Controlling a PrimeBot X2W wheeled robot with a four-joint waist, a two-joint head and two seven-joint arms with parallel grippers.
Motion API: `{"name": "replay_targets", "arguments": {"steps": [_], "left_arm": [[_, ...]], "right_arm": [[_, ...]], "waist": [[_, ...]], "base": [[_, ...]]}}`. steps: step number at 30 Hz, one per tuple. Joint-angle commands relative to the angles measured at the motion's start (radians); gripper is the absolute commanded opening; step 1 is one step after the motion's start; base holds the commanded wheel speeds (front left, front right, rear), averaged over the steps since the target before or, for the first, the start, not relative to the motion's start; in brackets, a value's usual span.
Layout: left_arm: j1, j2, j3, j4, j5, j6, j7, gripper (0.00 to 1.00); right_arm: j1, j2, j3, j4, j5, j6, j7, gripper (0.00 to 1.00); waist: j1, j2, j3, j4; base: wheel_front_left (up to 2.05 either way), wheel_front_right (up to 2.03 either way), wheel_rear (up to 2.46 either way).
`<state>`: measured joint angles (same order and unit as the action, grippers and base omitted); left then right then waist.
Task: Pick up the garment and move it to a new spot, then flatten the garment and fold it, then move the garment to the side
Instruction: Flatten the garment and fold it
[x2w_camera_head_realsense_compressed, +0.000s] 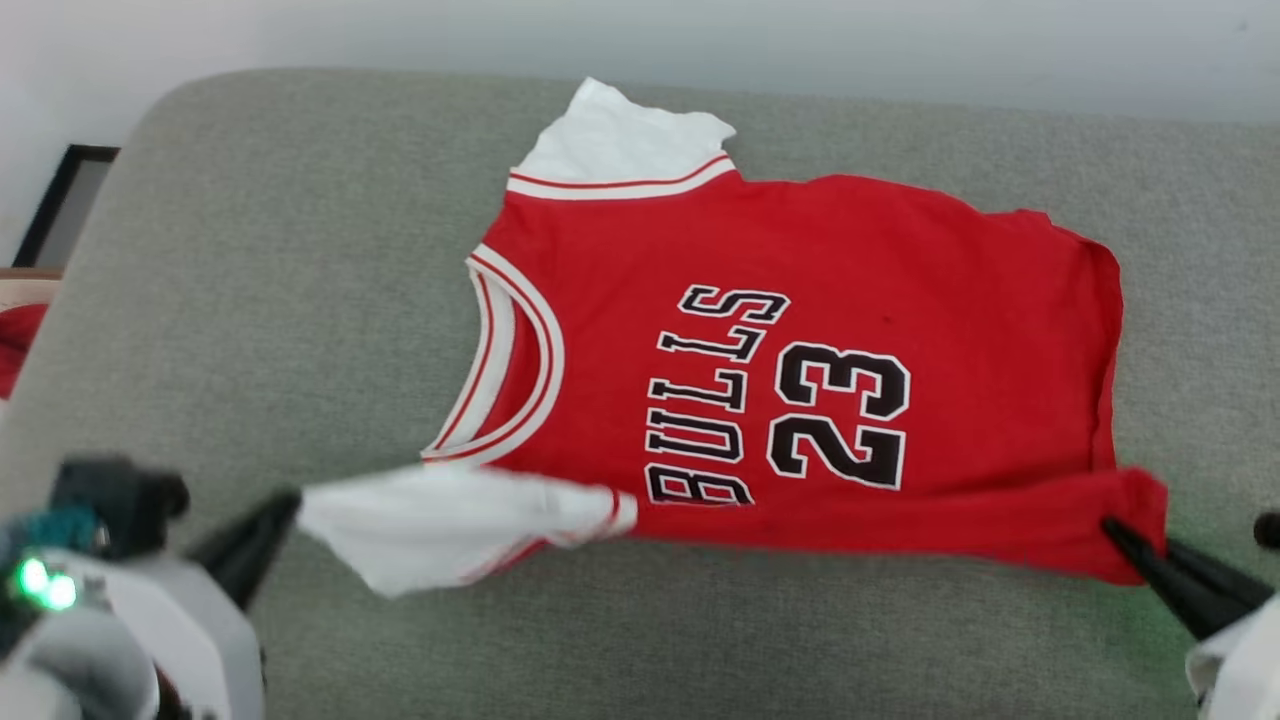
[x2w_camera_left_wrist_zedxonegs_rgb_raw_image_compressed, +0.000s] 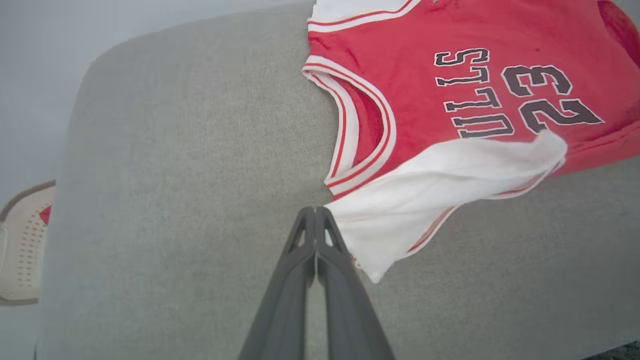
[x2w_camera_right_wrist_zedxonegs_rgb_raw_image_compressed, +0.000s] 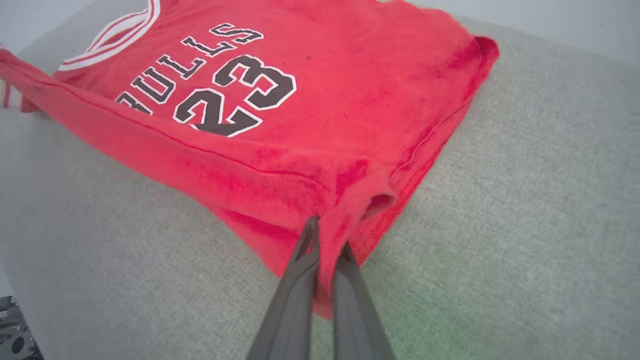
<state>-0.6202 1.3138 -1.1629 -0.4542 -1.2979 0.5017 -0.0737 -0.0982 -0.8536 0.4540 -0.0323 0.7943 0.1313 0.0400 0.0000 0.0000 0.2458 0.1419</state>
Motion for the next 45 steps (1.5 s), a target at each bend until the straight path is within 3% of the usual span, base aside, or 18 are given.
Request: {"name": "replay_targets", "arguments": {"steps": [1, 6, 16, 23, 30, 35, 36, 37, 38, 40, 41, 42, 45], "left_arm": [[-0.042, -0.004, 0.01, 0.015, 0.03, -0.021, 0.025, 0.0], [-0.204, -0.06, 0.03, 0.131, 0.154, -0.138, 0.149, 0.0], [-0.386, -0.286, 0.014, 0.47, 0.206, -0.364, 0.269, 0.0], [-0.413, -0.402, -0.012, 0.648, 0.185, -0.459, 0.298, 0.0], [-0.399, -0.468, -0.02, 0.768, 0.123, -0.509, 0.338, 0.0], [-0.396, -0.495, -0.007, 0.817, 0.08, -0.515, 0.353, 0.46], [-0.396, -0.497, -0.004, 0.823, 0.072, -0.513, 0.355, 0.6], [-0.399, -0.499, -0.003, 0.827, 0.073, -0.51, 0.358, 0.82], [-0.403, -0.5, -0.002, 0.828, 0.072, -0.512, 0.358, 0.94], [-0.407, -0.497, 0.003, 0.828, 0.067, -0.505, 0.359, 1.0], [-0.409, -0.495, 0.004, 0.824, 0.07, -0.502, 0.358, 1.0], [-0.411, -0.491, 0.005, 0.817, 0.073, -0.5, 0.355, 1.0], [-0.411, -0.479, 0.013, 0.796, 0.079, -0.486, 0.337, 1.0]], "right_arm": [[-0.03, 0.01, -0.015, -0.005, -0.015, -0.001, 0.016, 0.0], [-0.123, 0.059, -0.03, 0.0, -0.058, -0.001, 0.091, 0.0], [-0.299, 0.129, -0.001, 0.113, -0.112, -0.001, 0.201, 0.0], [-0.36, 0.144, 0.032, 0.16, -0.109, -0.001, 0.265, 0.0], [-0.381, 0.144, 0.049, 0.175, -0.089, -0.001, 0.3, 0.0], [-0.395, 0.147, 0.056, 0.186, -0.084, -0.001, 0.316, 0.0], [-0.397, 0.149, 0.055, 0.187, -0.081, -0.001, 0.317, 0.0], [-0.4, 0.15, 0.056, 0.189, -0.081, -0.001, 0.318, 0.1], [-0.403, 0.15, 0.057, 0.189, -0.083, -0.001, 0.319, 0.2], [-0.405, 0.153, 0.058, 0.194, -0.082, -0.001, 0.325, 0.42], [-0.405, 0.153, 0.059, 0.195, -0.085, -0.001, 0.326, 0.76], [-0.405, 0.152, 0.062, 0.193, -0.088, -0.001, 0.325, 1.0], [-0.409, 0.151, 0.06, 0.191, -0.094, -0.001, 0.31, 1.0]], "waist": [[0.0, 0.0, 0.016, -0.015], [0.0, 0.0, 0.043, -0.03], [0.0, 0.0, 0.106, -0.037], [0.0, 0.0, 0.133, -0.034], [0.0, 0.0, 0.136, -0.031], [0.0, 0.0, 0.124, -0.026], [0.0, 0.0, 0.12, -0.024], [0.0, 0.0, 0.114, -0.023], [0.0, 0.0, 0.109, -0.022], [0.0, 0.0, 0.097, -0.019], [0.0, 0.0, 0.091, -0.017], [0.0, 0.0, 0.084, -0.016], [0.0, 0.0, 0.065, -0.011]], "base": [[0.0, 0.0, 0.0], [0.0, 0.0, 0.0], [0.0, 0.0, 0.0], [0.0, 0.0, 0.0], [0.0, 0.0, 0.0], [0.0, 0.0, 0.0], [0.0, 0.0, 0.0], [0.0, 0.0, 0.0], [0.0, 0.0, 0.0], [0.0, 0.0, 0.0], [0.0, 0.0, 0.0], [0.0, 0.0, 0.0], [0.0, 0.0, 0.0]]}}
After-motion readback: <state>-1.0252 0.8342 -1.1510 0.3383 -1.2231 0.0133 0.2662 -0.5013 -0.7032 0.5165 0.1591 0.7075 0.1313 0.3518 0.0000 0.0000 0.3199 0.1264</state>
